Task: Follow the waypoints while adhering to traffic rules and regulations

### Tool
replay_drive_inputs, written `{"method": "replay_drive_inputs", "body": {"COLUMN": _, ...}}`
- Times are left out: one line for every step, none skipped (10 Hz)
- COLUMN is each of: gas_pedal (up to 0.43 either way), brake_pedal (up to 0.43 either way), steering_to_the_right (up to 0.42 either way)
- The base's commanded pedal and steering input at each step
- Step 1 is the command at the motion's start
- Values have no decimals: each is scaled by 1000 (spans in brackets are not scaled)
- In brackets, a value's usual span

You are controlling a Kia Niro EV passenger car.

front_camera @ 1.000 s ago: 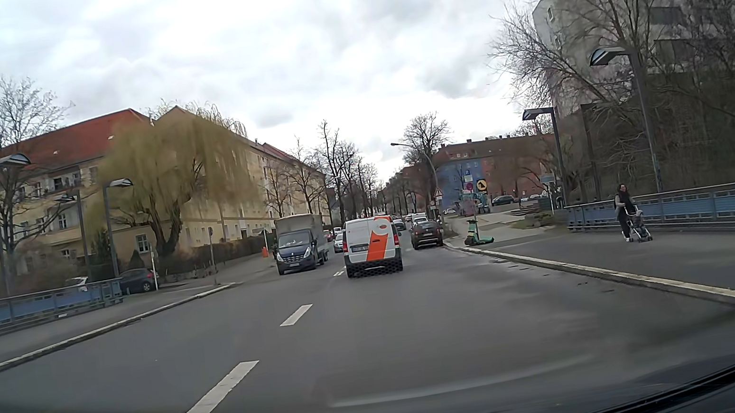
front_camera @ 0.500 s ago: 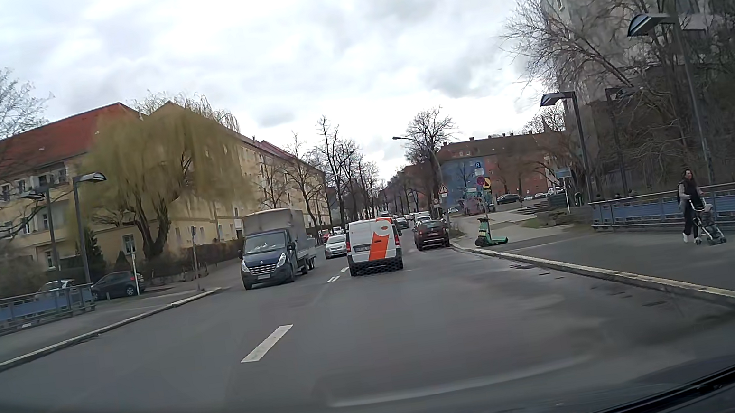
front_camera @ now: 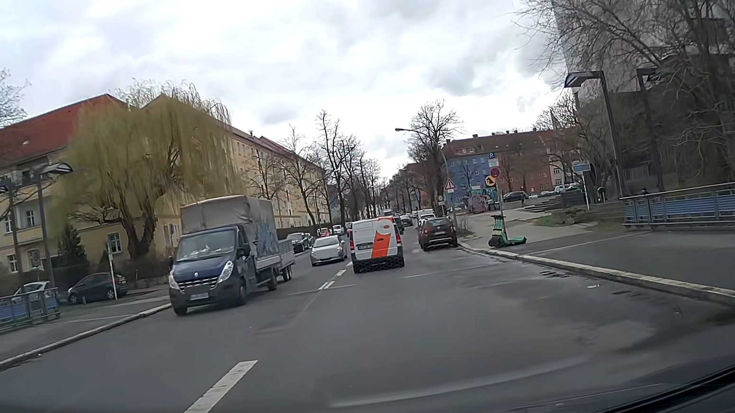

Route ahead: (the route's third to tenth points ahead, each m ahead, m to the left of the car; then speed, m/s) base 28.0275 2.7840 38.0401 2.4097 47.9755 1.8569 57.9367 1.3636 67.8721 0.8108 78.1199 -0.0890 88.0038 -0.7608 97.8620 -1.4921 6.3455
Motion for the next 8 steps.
{"method": "replay_drive_inputs", "body": {"gas_pedal": 118, "brake_pedal": 12, "steering_to_the_right": -5}}
{"method": "replay_drive_inputs", "body": {"gas_pedal": 118, "brake_pedal": 12, "steering_to_the_right": -4}}
{"method": "replay_drive_inputs", "body": {"gas_pedal": 118, "brake_pedal": 12, "steering_to_the_right": -4}}
{"method": "replay_drive_inputs", "body": {"gas_pedal": 118, "brake_pedal": 12, "steering_to_the_right": -4}}
{"method": "replay_drive_inputs", "body": {"gas_pedal": 118, "brake_pedal": 12, "steering_to_the_right": -2}}
{"method": "replay_drive_inputs", "body": {"gas_pedal": 118, "brake_pedal": 12, "steering_to_the_right": 0}}
{"method": "replay_drive_inputs", "body": {"gas_pedal": 130, "brake_pedal": 12, "steering_to_the_right": 0}}
{"method": "replay_drive_inputs", "body": {"gas_pedal": 169, "brake_pedal": 12, "steering_to_the_right": 0}}
